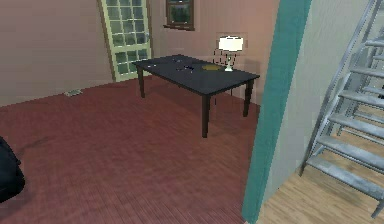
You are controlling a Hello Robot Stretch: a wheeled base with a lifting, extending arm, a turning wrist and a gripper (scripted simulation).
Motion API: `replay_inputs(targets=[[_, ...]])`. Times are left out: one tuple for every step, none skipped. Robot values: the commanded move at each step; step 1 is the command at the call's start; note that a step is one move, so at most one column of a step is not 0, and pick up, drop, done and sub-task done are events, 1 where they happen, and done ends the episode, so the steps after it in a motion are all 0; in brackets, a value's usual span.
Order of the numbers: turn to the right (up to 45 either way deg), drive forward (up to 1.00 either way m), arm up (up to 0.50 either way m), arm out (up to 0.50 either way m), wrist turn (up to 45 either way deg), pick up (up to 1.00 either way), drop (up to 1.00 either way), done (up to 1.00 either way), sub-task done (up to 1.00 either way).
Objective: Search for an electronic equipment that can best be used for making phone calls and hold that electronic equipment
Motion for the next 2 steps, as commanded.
replay_inputs(targets=[[0.0, 0.0, 0.1, 0.0, 0.0, 0.0, 0.0, 0.0, 0.0], [0.0, 0.0, 0.0, 0.0, 0.0, 0.0, 0.0, 1.0, 0.0]])
